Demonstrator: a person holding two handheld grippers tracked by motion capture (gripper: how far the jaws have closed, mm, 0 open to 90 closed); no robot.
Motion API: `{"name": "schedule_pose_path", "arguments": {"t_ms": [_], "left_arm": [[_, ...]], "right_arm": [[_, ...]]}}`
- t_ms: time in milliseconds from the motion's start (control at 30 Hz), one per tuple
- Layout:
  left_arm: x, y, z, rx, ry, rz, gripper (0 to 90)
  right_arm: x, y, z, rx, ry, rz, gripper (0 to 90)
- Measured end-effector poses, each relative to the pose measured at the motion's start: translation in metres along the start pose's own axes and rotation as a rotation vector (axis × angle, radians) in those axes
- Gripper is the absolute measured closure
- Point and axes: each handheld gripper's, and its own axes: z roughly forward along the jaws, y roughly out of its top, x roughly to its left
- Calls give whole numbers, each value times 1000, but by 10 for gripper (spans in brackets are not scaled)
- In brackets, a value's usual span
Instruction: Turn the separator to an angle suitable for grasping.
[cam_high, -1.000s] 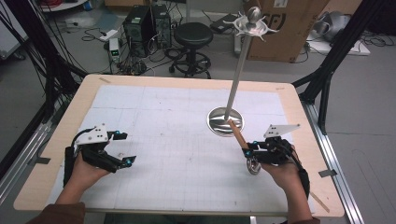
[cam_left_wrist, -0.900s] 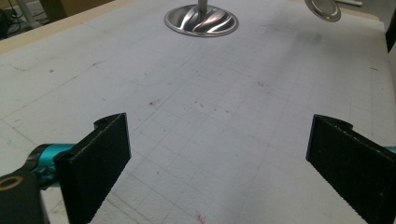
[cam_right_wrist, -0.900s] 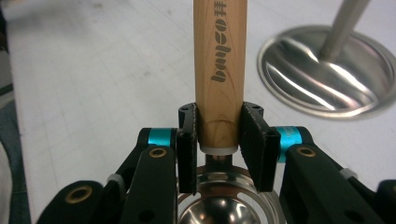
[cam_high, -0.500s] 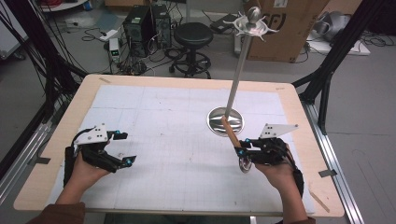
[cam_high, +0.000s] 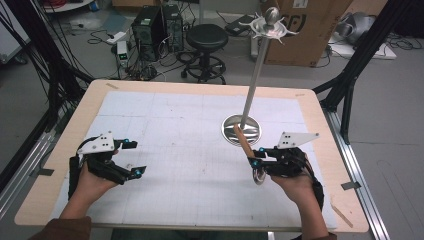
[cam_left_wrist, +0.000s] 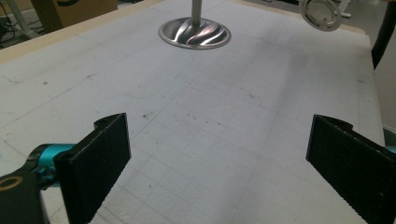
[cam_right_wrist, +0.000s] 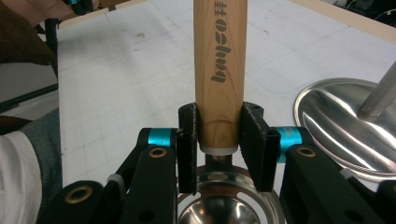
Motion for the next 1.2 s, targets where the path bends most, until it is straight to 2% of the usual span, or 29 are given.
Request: {"name": "schedule_pose_path", "arguments": {"t_ms": [333,533,867,1200], "left_arm": [[-3,17,-2,-45,-20,21,69],[-3,26,-1,-73,-47,20,69],[-10,42,11,-70,-73,52,69],[-14,59,26,-86,-101,59,69]], "right_arm": [[4,8,8,-21,30,-23,687],[5,18,22,-43,71,-28,687],[11,33,43,-49,116,-57,687],[18,44,59,-63,157,-88,686]]}}
